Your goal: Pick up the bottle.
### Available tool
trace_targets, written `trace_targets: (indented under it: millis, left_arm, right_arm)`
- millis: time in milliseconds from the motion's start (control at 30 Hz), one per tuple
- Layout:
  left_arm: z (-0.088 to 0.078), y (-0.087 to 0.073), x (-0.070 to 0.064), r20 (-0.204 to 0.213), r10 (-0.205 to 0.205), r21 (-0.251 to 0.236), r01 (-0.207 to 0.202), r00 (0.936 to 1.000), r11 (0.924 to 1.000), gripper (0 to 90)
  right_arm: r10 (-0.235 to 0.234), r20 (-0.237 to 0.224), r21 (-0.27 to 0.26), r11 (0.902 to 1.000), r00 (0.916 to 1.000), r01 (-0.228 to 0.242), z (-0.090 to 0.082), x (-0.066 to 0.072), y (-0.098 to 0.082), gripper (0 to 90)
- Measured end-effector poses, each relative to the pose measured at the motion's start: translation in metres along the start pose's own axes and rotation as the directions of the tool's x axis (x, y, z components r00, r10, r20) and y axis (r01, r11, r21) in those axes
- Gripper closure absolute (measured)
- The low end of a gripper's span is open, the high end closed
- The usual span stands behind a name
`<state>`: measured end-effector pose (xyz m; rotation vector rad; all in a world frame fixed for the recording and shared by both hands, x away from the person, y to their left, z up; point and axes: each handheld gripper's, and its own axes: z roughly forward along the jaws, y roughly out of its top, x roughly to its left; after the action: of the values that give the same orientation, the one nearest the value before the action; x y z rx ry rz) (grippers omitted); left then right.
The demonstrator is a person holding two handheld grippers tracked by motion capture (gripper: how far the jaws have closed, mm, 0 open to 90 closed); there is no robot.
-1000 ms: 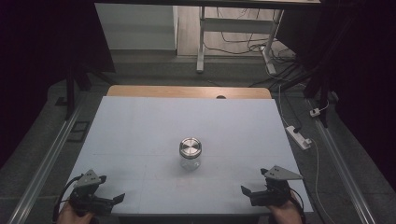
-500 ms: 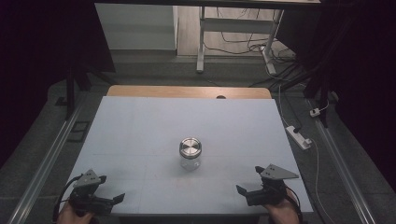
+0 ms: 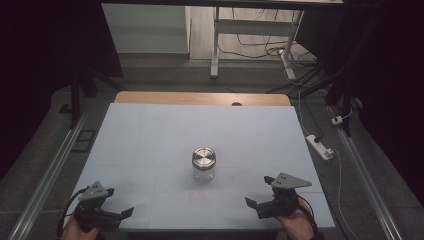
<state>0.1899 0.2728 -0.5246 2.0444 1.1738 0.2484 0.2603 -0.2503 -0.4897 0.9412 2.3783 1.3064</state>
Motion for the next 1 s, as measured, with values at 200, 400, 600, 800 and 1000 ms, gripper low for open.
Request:
trace_targets:
  millis: [200,400,600,800,1000]
  left_arm:
    - [0.000,0.000,0.000,0.001,-0.002,0.001,0.002,1.0000,1.0000,0.0]
    - [0.000,0.000,0.000,0.002,0.000,0.002,0.000,1.0000,1.0000,0.0]
    - [0.000,0.000,0.000,0.004,0.000,0.004,0.000,1.0000,1.0000,0.0]
    - [0.000,0.000,0.001,0.007,-0.004,0.001,0.004,1.0000,1.0000,0.0]
    - [0.000,0.000,0.001,0.008,-0.006,0.002,0.006,0.9999,1.0000,0.0]
  right_arm:
    - [-0.014,-0.029,-0.011,0.9999,0.9995,0.013,0.007,0.003,0.005,0.0]
    - [-0.039,-0.053,-0.010,0.9992,0.9978,0.039,0.018,0.006,0.011,0.0]
    - [-0.043,-0.069,0.000,0.9991,0.9967,0.043,0.030,0.008,0.016,0.0]
    - [-0.059,-0.076,0.002,0.9983,0.9954,0.059,0.038,0.010,0.020,0.0]
    - [-0.070,-0.093,-0.001,0.9976,0.9932,0.070,0.051,0.013,0.028,0.0]
